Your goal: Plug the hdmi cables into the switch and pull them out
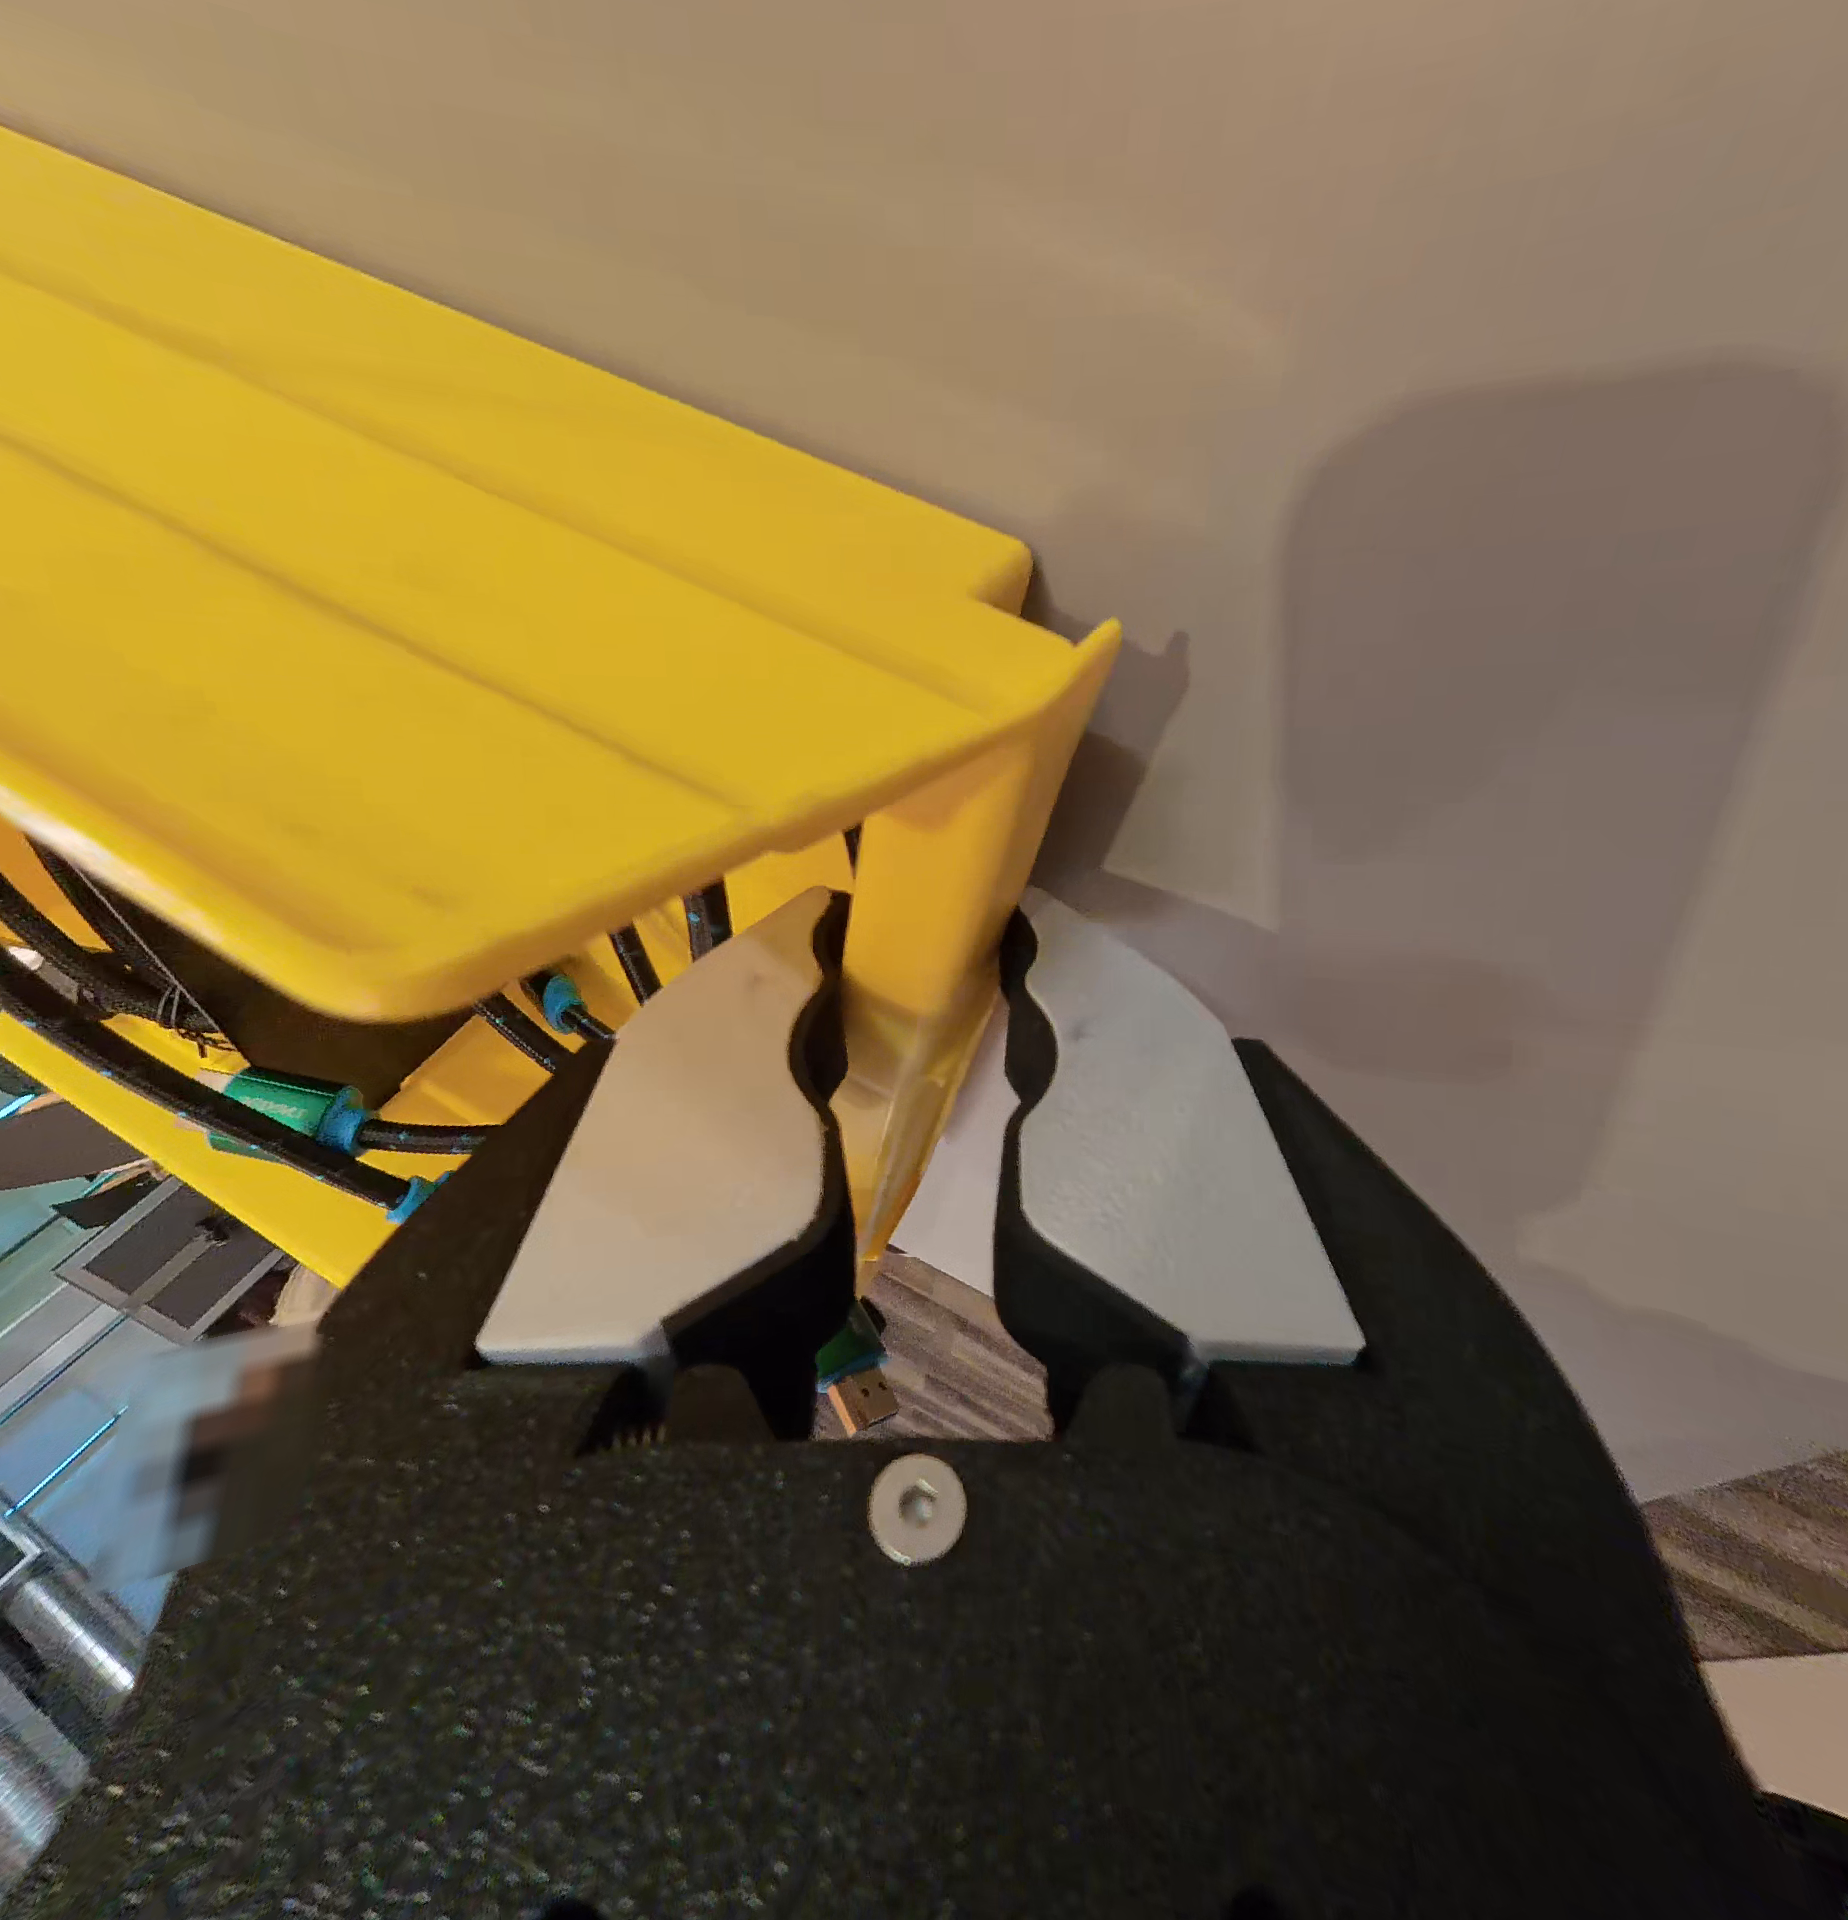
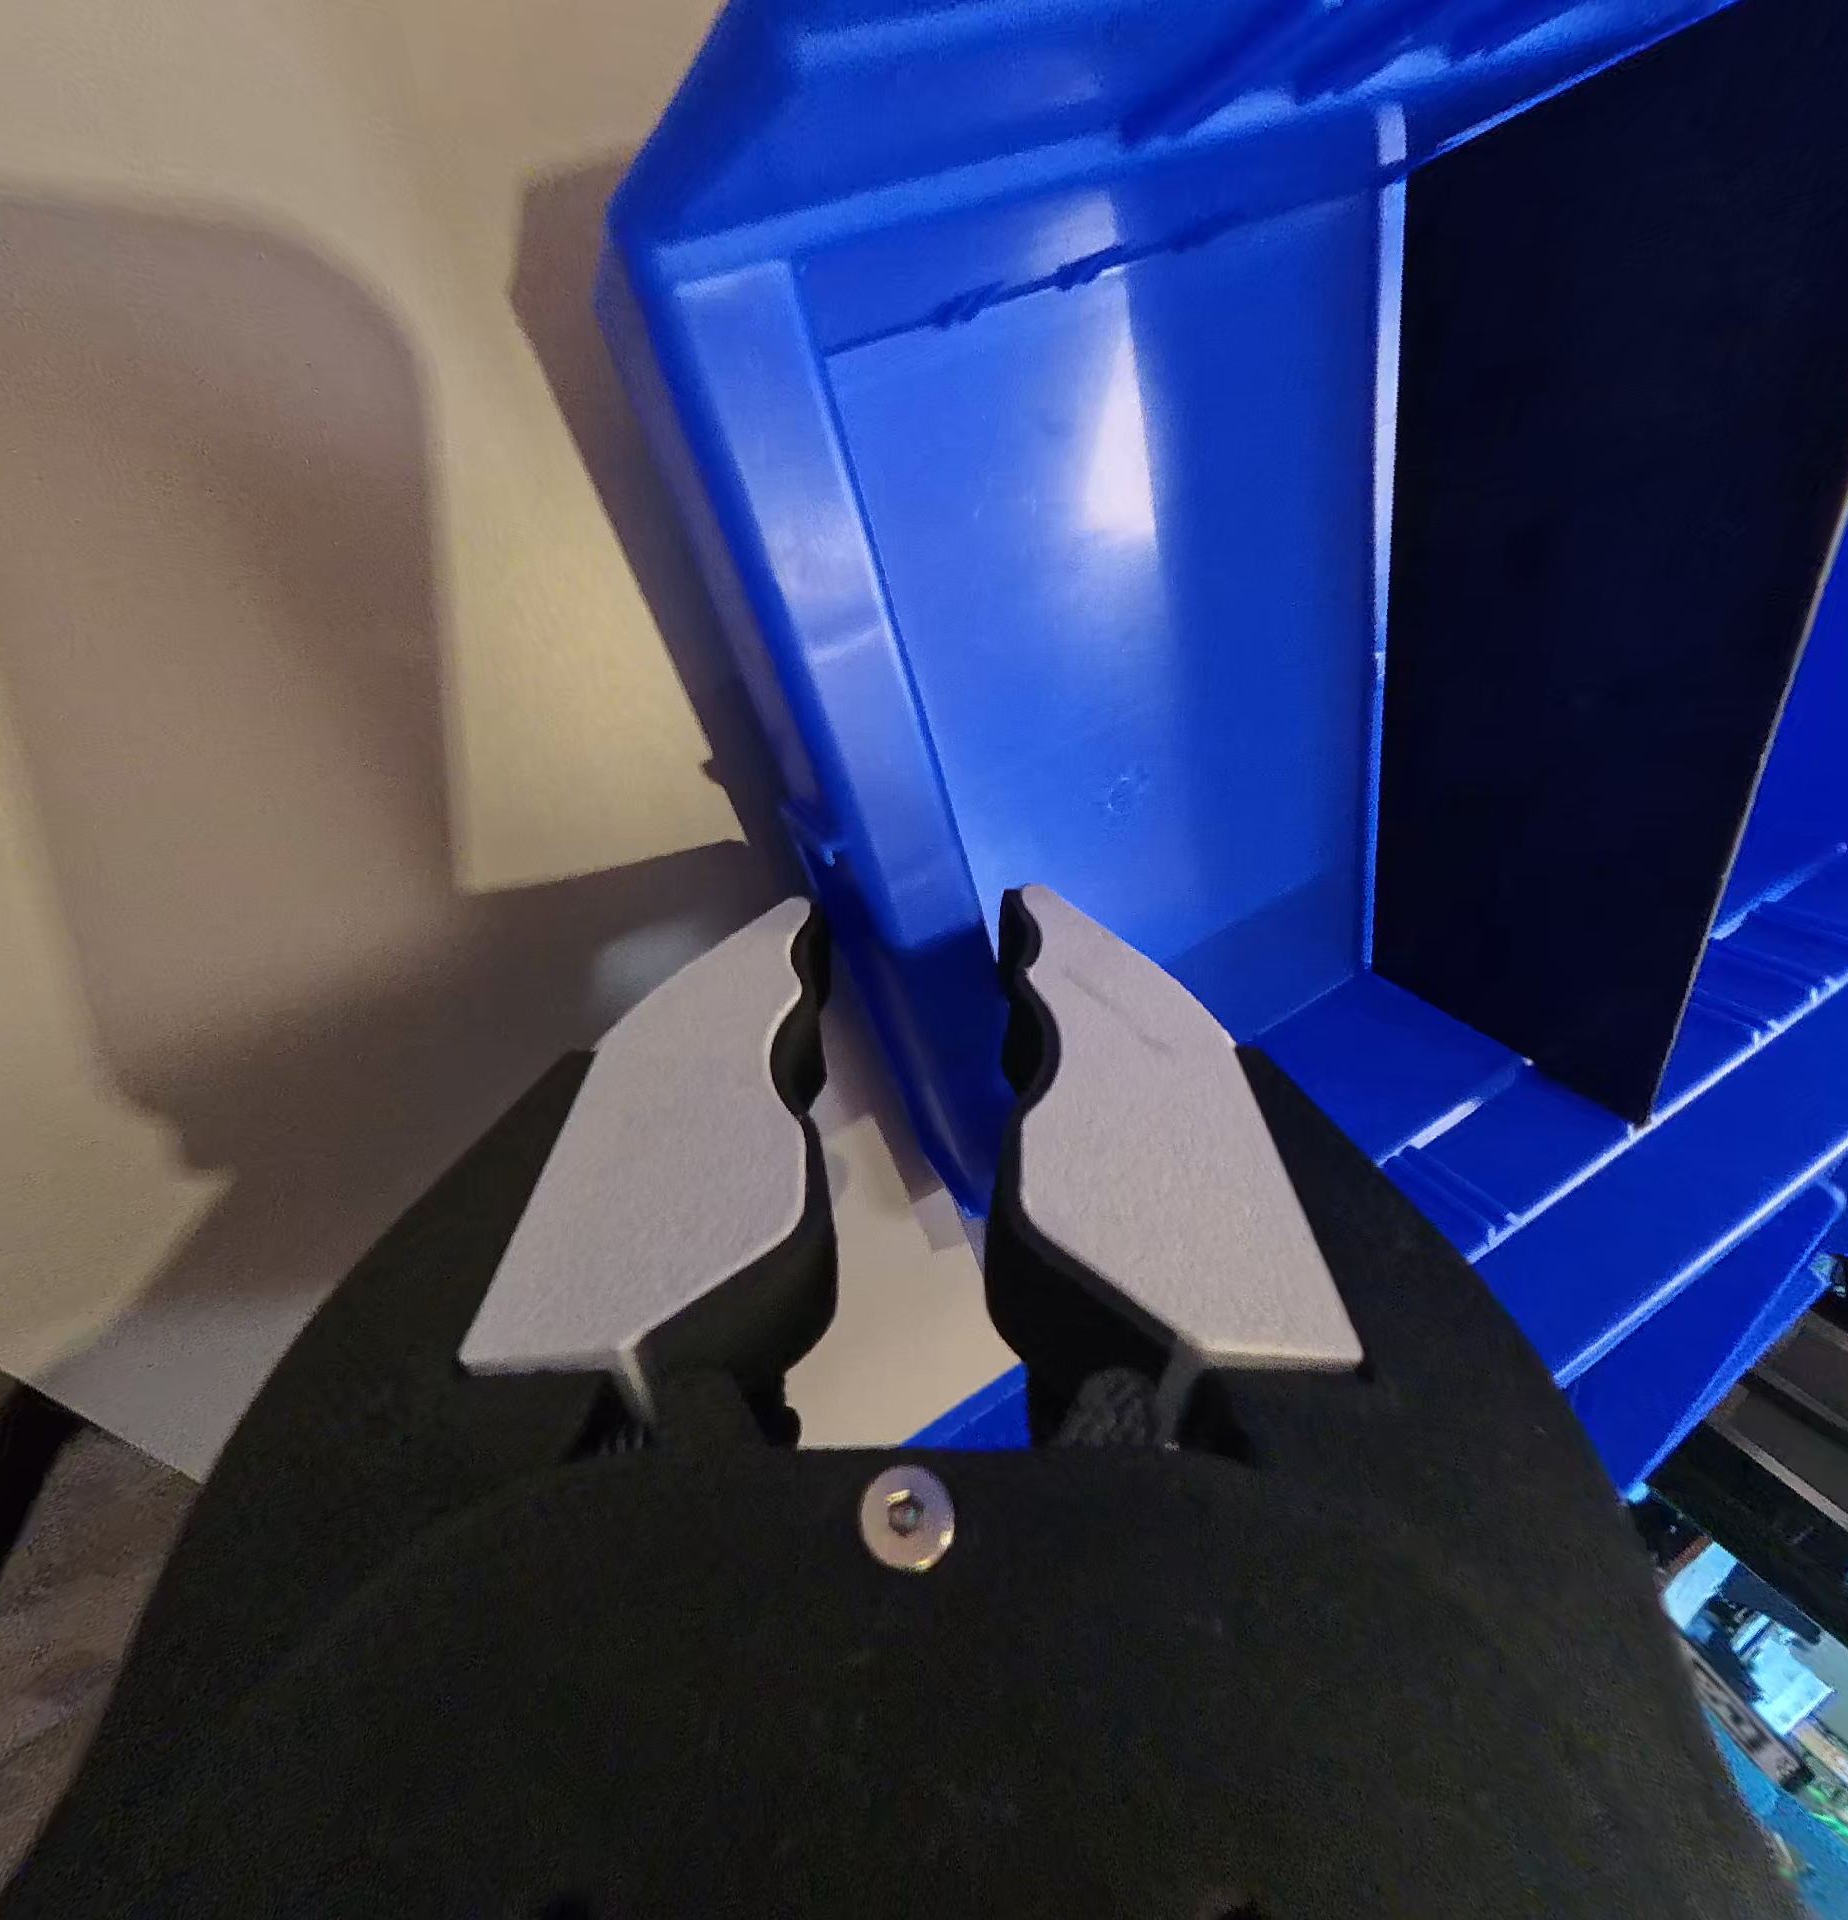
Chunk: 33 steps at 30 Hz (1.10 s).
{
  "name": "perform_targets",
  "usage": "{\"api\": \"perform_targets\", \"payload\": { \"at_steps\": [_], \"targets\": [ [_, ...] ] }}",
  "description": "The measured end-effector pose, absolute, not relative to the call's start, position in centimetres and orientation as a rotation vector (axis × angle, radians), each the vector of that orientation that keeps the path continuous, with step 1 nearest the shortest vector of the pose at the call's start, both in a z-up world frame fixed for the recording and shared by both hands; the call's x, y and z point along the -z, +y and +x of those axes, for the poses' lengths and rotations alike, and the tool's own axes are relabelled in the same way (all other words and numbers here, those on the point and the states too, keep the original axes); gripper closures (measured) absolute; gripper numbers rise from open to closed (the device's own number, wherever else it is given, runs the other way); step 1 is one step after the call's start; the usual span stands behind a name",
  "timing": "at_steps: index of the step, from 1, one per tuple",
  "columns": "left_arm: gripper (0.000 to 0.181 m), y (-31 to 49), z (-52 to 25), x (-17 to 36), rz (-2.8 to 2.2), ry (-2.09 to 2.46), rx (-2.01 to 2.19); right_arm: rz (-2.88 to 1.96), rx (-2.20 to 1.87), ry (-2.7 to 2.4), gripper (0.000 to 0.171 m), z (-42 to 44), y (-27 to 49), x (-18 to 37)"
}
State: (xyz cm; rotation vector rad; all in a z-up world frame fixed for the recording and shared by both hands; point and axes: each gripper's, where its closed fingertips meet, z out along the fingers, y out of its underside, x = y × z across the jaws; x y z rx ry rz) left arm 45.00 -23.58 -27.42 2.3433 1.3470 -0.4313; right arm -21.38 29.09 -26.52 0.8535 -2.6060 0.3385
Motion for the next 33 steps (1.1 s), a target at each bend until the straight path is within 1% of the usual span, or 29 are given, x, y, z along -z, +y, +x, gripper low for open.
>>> {"api": "perform_targets", "payload": {
  "at_steps": [8, 15, 21, 33],
  "targets": [
    [0.154, -23.7, 45.1, 27.4, 2.345, 1.366, 0.481, 0.957, -0.314, -2.535, 0.141, -25.2, 29.8, 26.5],
    [0.153, -24.0, 44.8, 27.4, 2.323, 1.375, 0.568, 1.152, -0.412, -2.428, 0.141, -25.7, 28.7, 26.4],
    [0.153, -23.8, 45.9, 27.4, 2.332, 1.358, 0.562, 1.277, -0.434, -2.376, 0.141, -25.1, 29.9, 26.4],
    [0.154, -24.9, 45.4, 27.3, 2.356, 1.302, 0.608, 1.230, -0.403, -2.419, 0.141, -25.8, 29.4, 26.4]
  ]
}}
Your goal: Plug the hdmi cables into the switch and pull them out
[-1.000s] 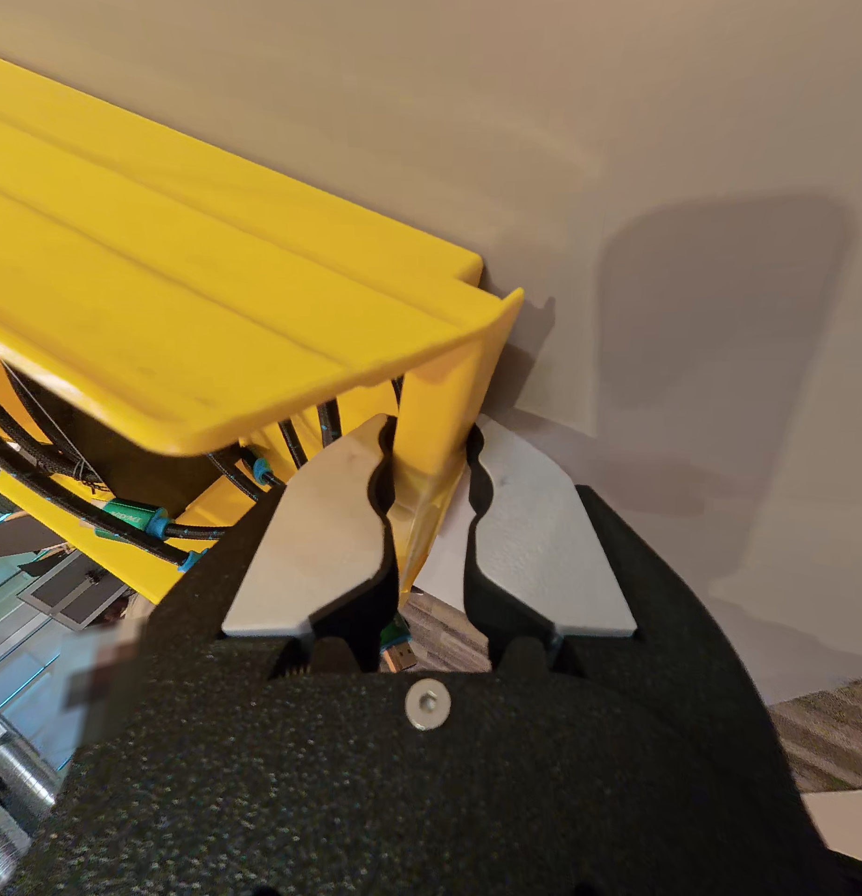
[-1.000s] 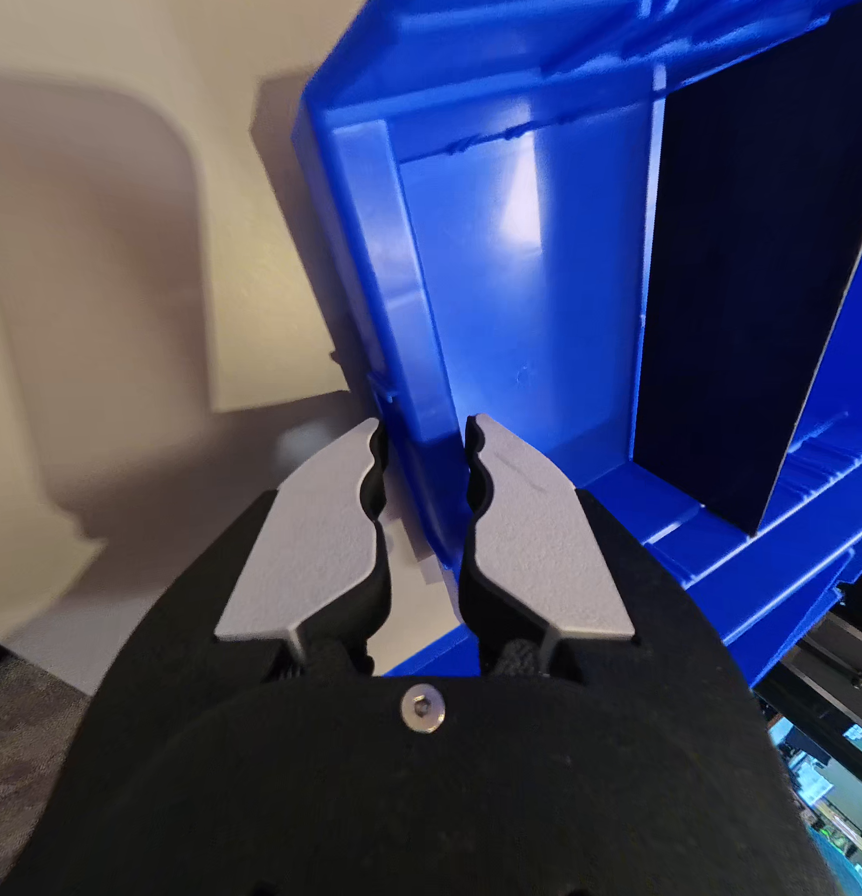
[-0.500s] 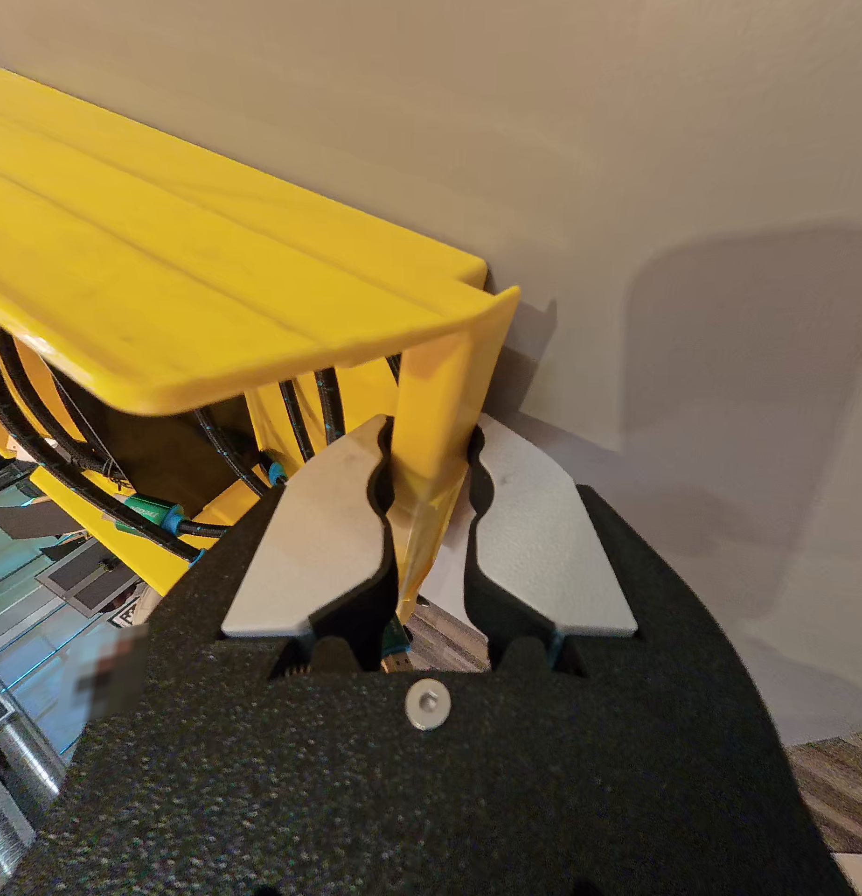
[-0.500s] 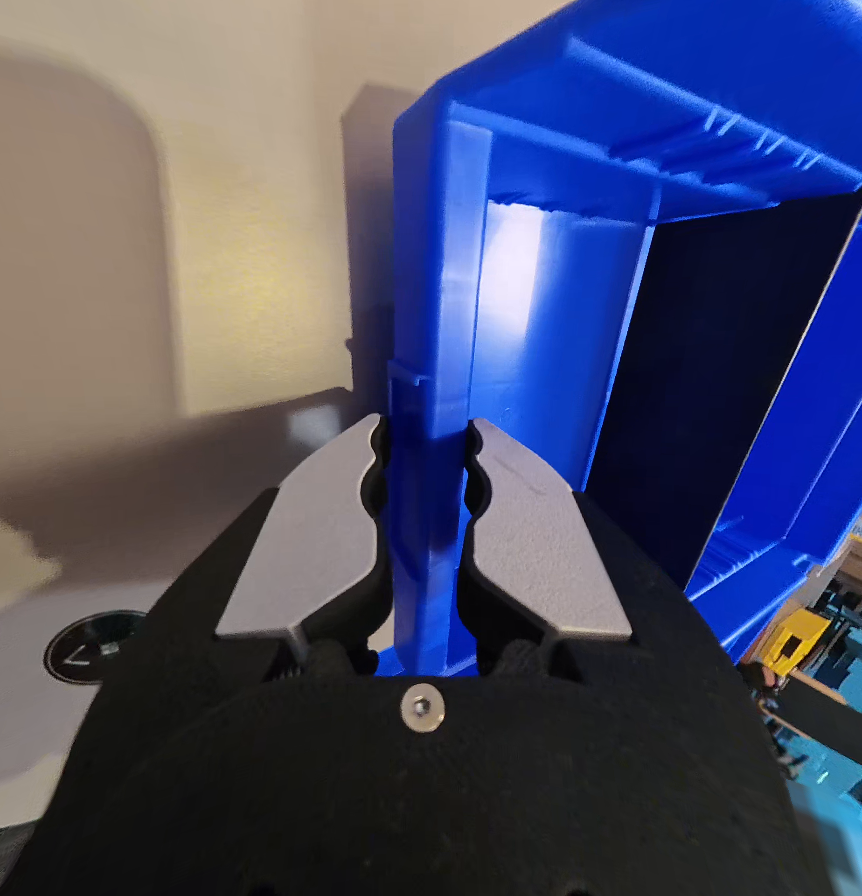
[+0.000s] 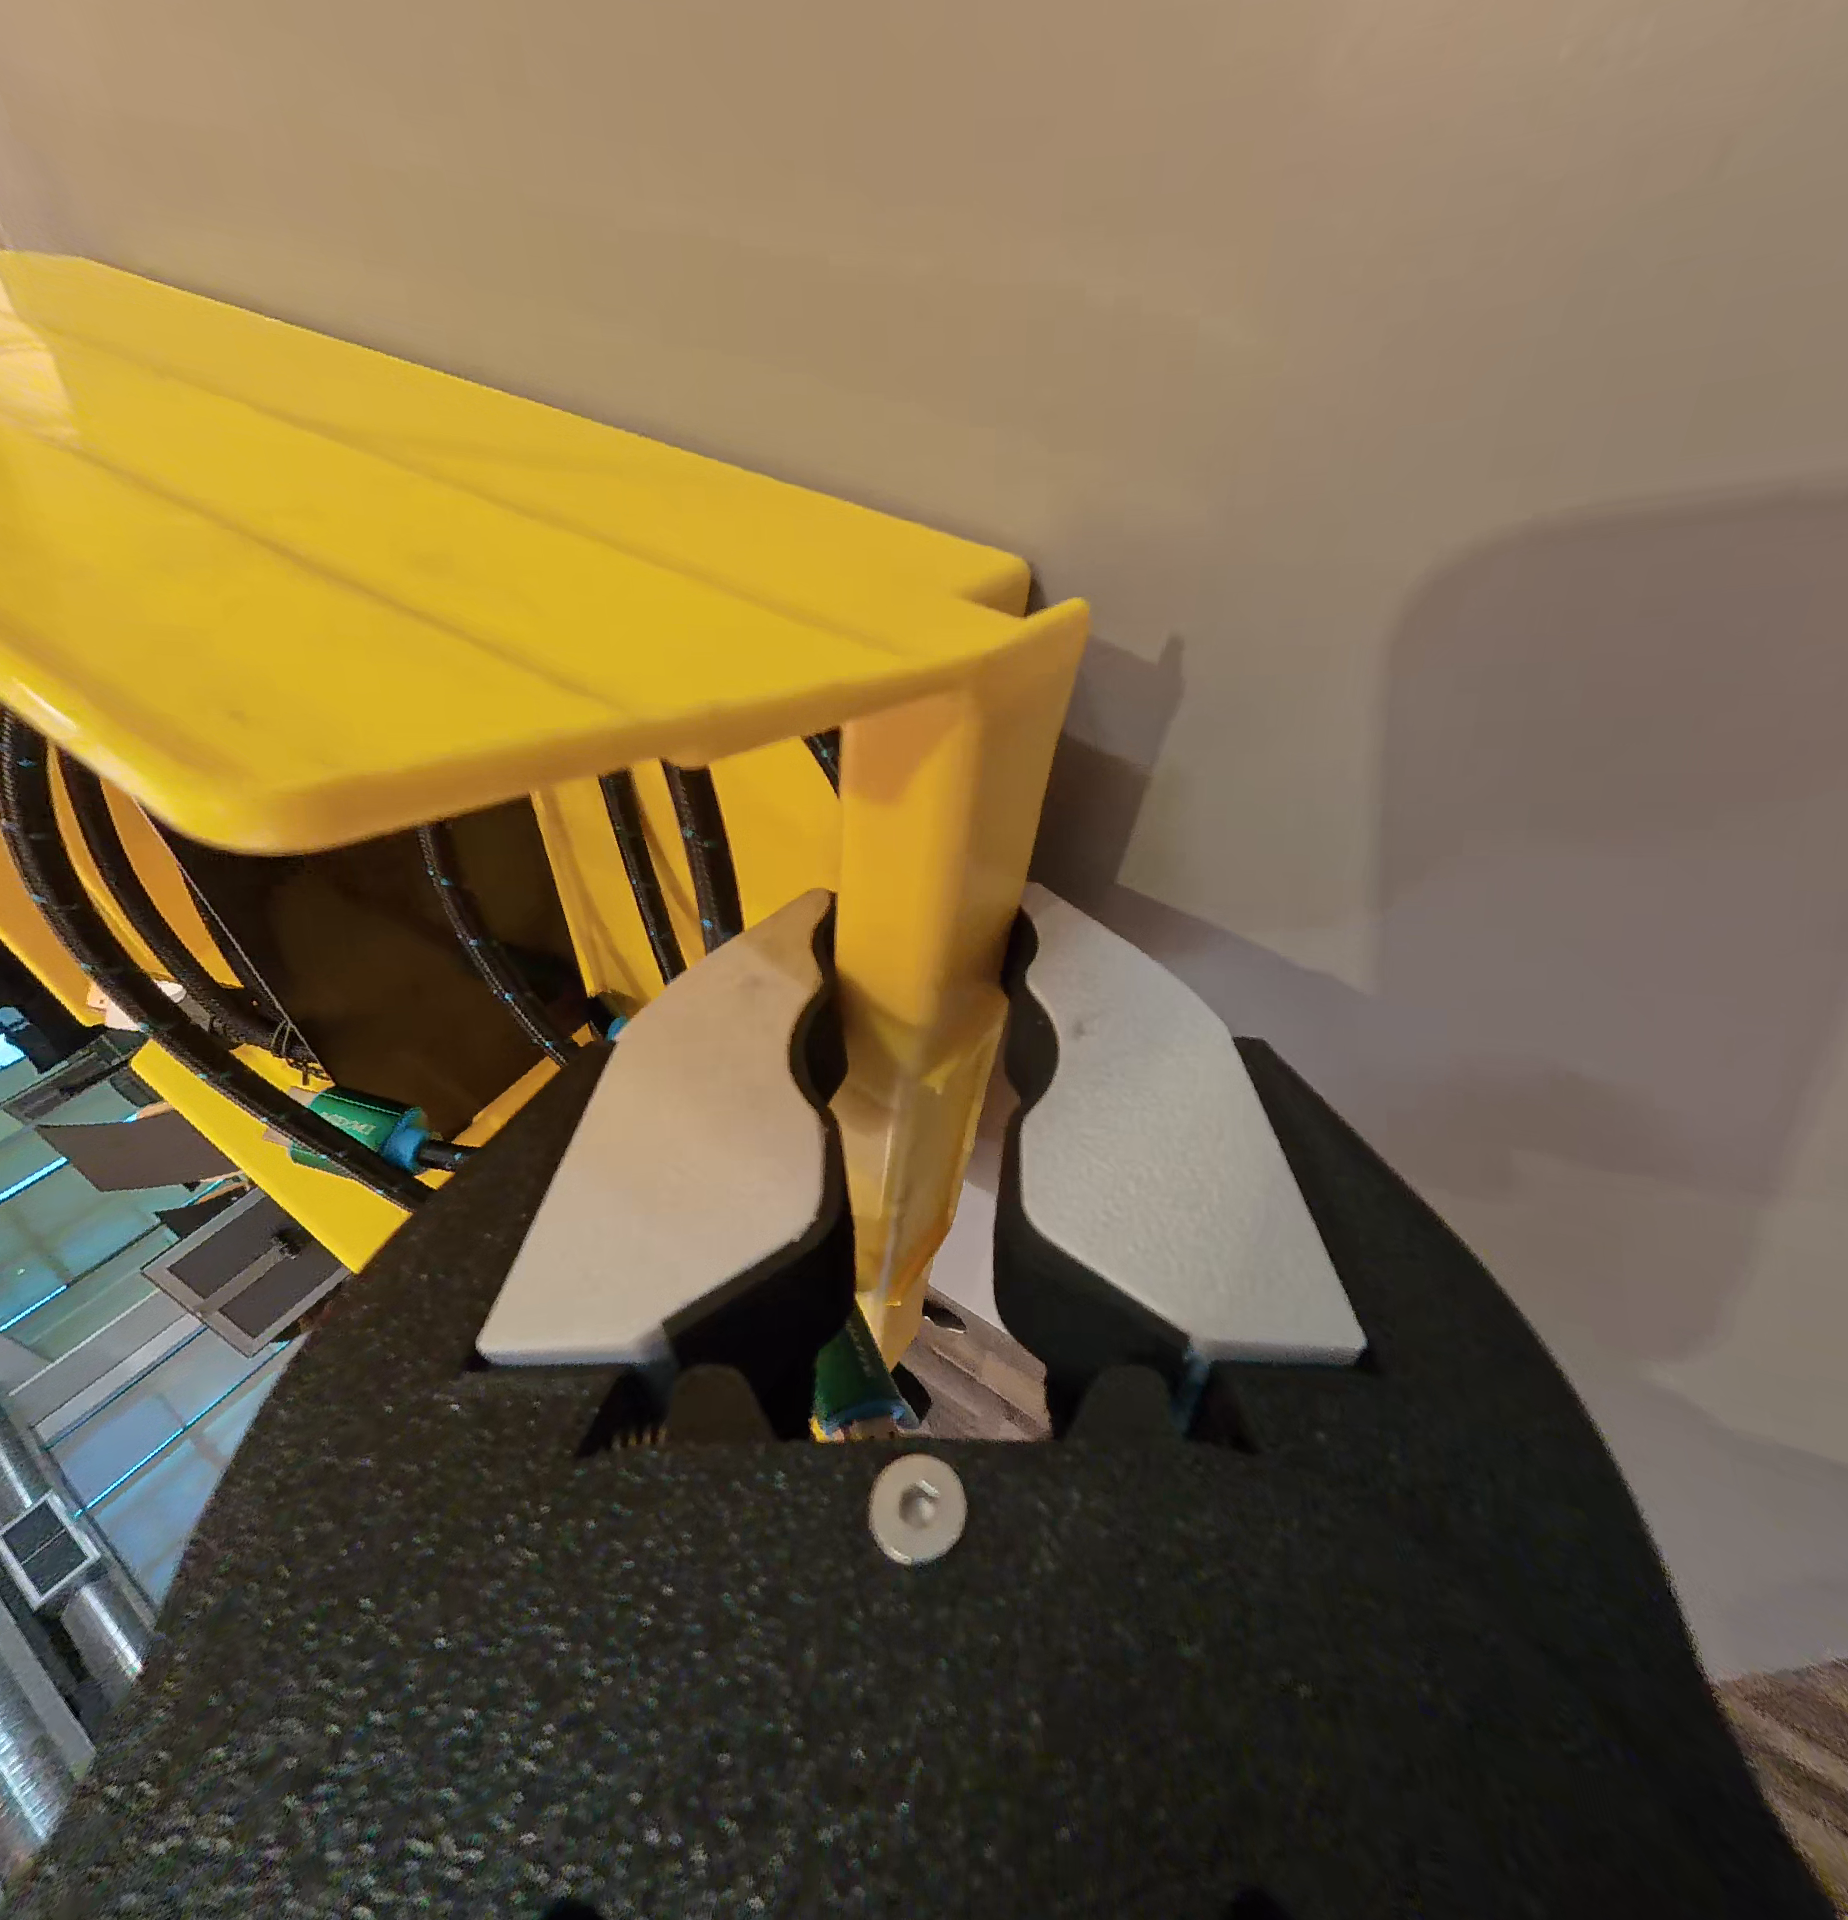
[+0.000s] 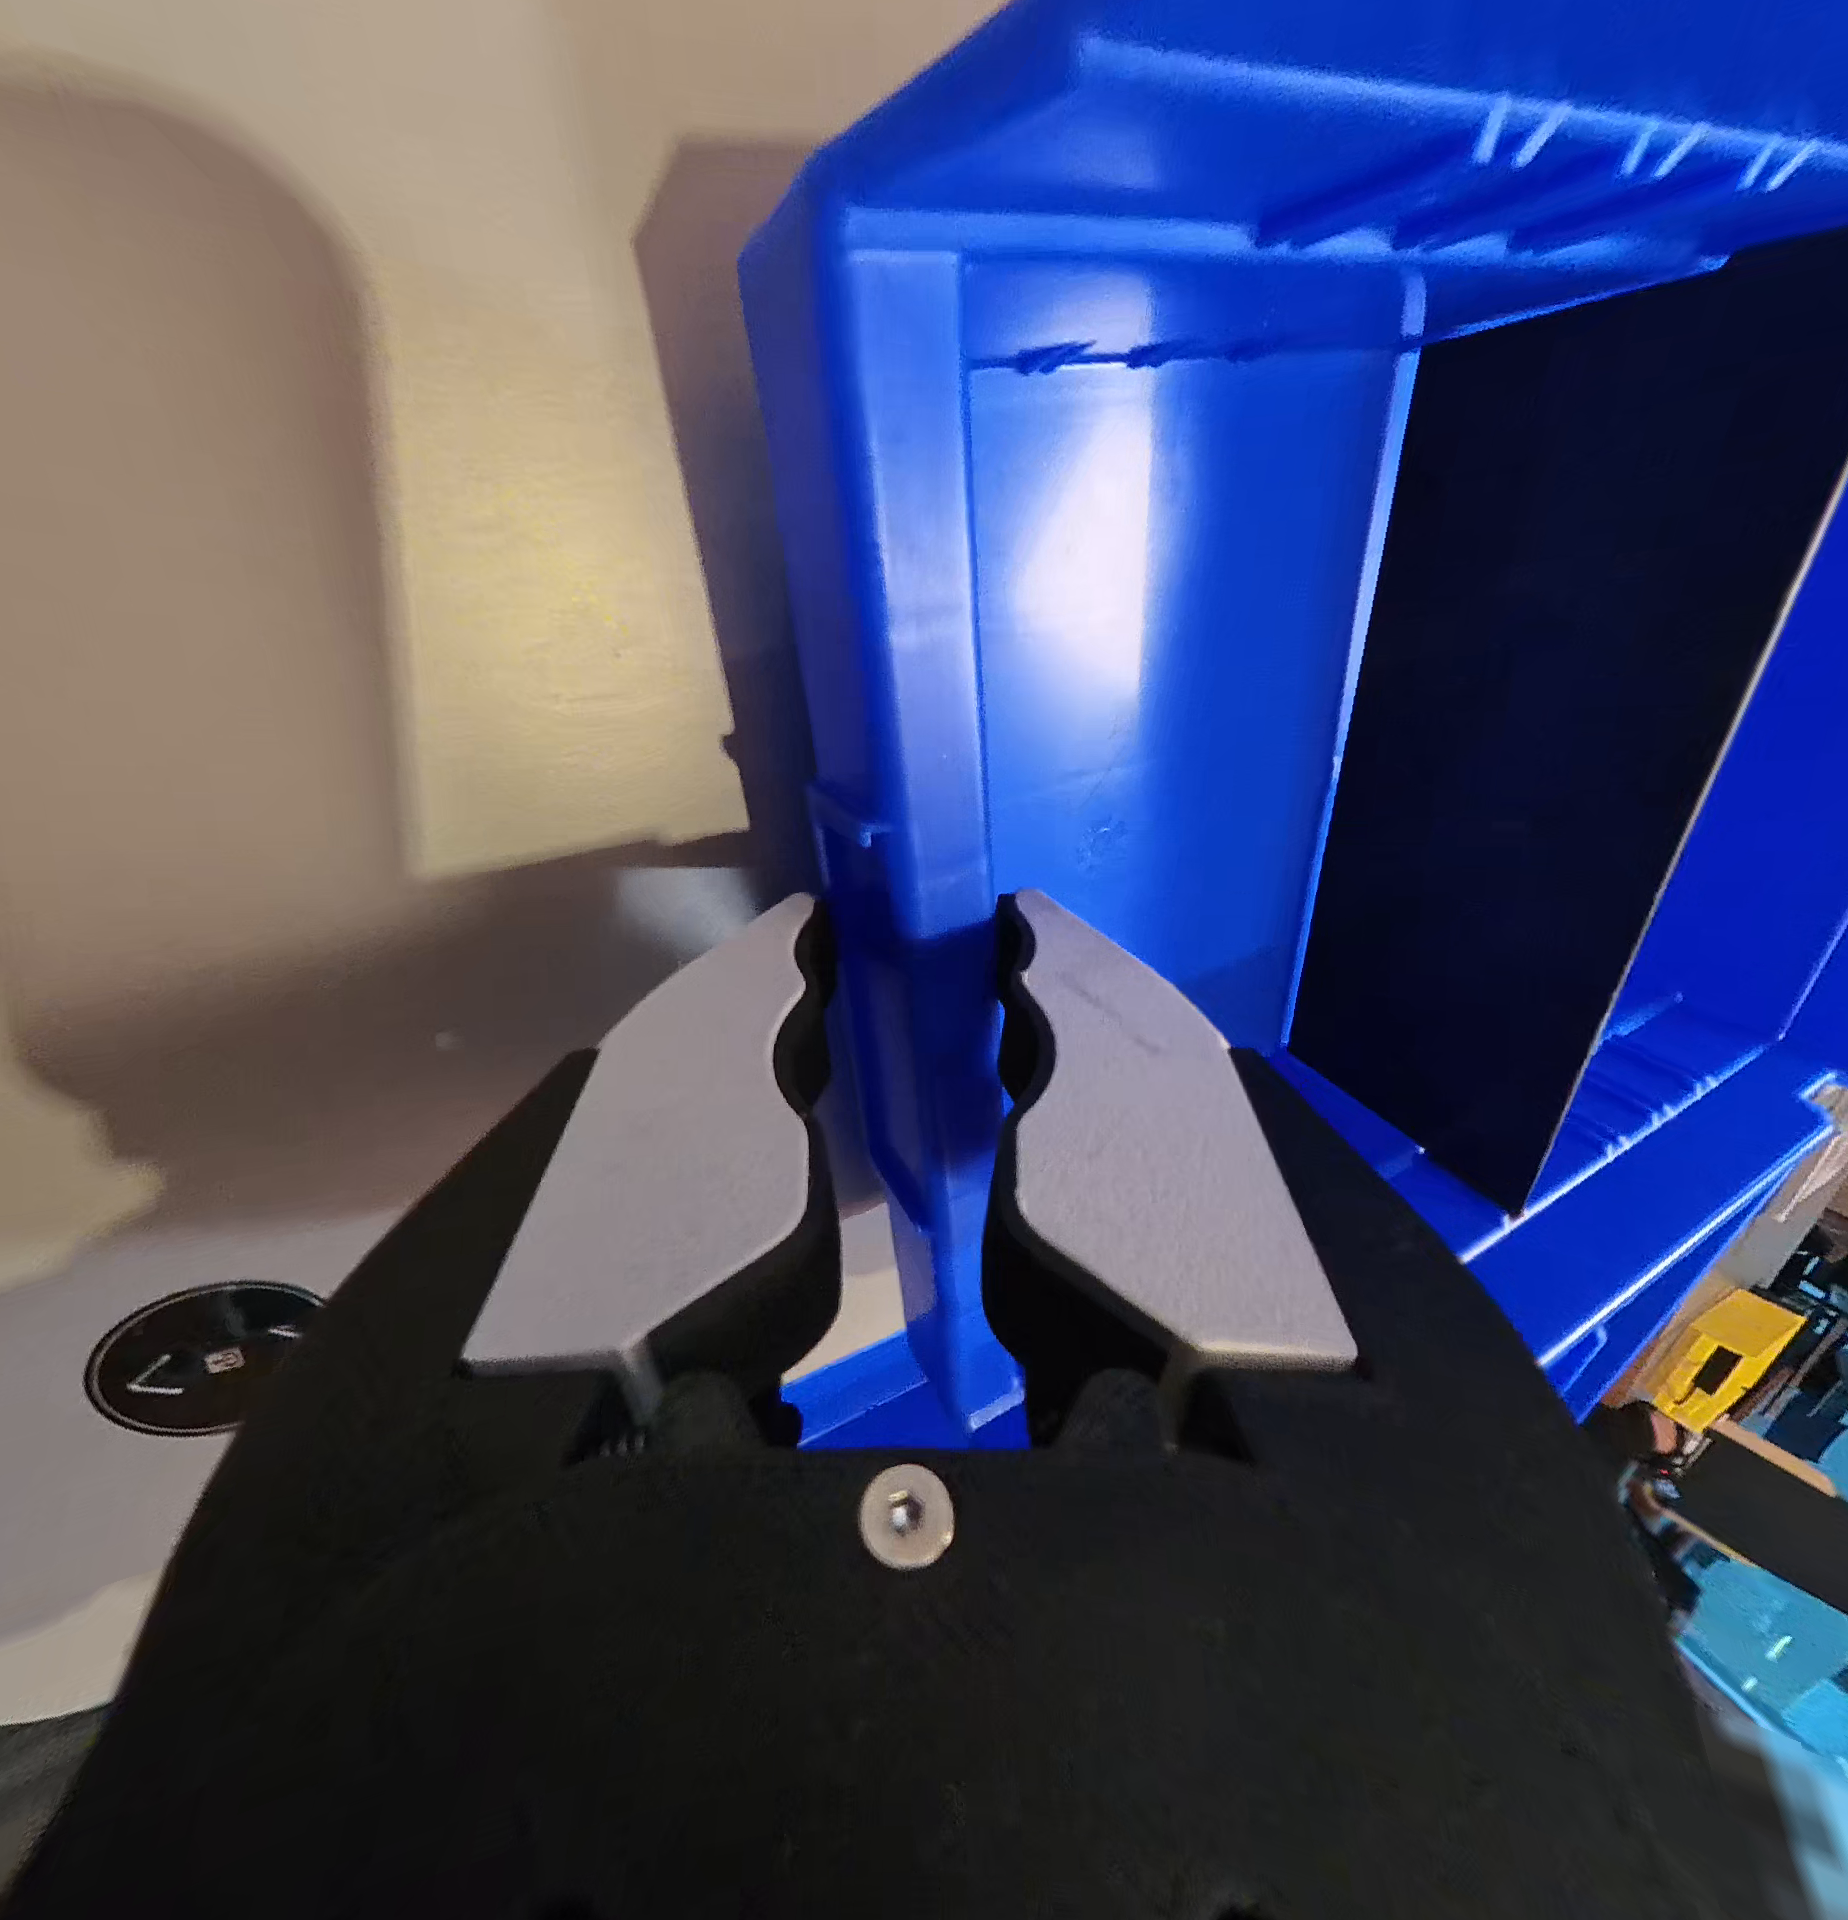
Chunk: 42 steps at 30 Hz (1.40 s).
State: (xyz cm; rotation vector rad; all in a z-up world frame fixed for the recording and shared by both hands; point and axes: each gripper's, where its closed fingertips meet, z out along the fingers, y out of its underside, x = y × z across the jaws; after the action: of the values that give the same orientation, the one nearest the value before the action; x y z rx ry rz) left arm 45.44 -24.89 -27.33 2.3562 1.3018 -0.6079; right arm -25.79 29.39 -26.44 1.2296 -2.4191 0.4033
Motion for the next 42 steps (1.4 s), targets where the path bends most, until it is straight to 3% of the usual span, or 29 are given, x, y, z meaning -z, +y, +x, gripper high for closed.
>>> {"api": "perform_targets", "payload": {
  "at_steps": [26, 28, 36, 42],
  "targets": [
    [0.153, -25.1, 44.2, 27.1, 2.334, 1.235, 0.877, 1.059, -0.445, -2.374, 0.138, -26.7, 28.4, 25.9],
    [0.144, -24.4, 44.2, 27.2, 2.346, 1.296, 0.866, 1.009, -0.502, -2.401, 0.134, -25.8, 28.6, 25.1],
    [0.143, -21.3, 40.8, 19.4, 2.469, 1.806, 1.142, 0.966, -0.726, -2.514, 0.135, -18.1, 28.7, 23.1],
    [0.146, -30.5, 41.2, 15.8, 2.046, 1.778, 1.227, 1.119, -0.867, -2.543, 0.137, -11.6, 24.5, 25.1]
  ]
}}
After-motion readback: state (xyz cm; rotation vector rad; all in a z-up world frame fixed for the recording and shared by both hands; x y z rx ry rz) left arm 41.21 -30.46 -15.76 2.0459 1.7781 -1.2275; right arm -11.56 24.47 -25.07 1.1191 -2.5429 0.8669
